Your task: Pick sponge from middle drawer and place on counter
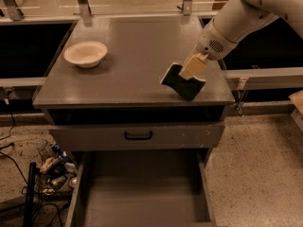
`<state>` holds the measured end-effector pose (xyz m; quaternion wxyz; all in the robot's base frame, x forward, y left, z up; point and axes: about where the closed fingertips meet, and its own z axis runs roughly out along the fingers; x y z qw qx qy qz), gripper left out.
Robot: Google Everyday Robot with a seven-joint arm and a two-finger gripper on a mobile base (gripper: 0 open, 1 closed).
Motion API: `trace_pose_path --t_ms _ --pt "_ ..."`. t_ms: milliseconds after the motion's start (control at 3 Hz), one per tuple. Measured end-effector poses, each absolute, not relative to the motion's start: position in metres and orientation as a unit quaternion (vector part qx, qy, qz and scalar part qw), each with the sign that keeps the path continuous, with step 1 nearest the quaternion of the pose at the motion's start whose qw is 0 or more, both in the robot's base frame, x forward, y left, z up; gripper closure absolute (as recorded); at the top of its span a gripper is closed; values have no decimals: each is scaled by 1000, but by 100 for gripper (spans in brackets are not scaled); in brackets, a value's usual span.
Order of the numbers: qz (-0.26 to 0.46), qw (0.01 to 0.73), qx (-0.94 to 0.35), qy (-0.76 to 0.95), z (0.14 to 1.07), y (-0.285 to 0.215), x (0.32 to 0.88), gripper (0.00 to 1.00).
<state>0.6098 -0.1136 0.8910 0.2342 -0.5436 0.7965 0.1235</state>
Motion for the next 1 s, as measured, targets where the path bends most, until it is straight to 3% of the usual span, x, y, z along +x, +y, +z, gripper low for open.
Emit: trace_pose_path --t_ms 1000 --pt "164 229 -552 785 886 -107 619 100"
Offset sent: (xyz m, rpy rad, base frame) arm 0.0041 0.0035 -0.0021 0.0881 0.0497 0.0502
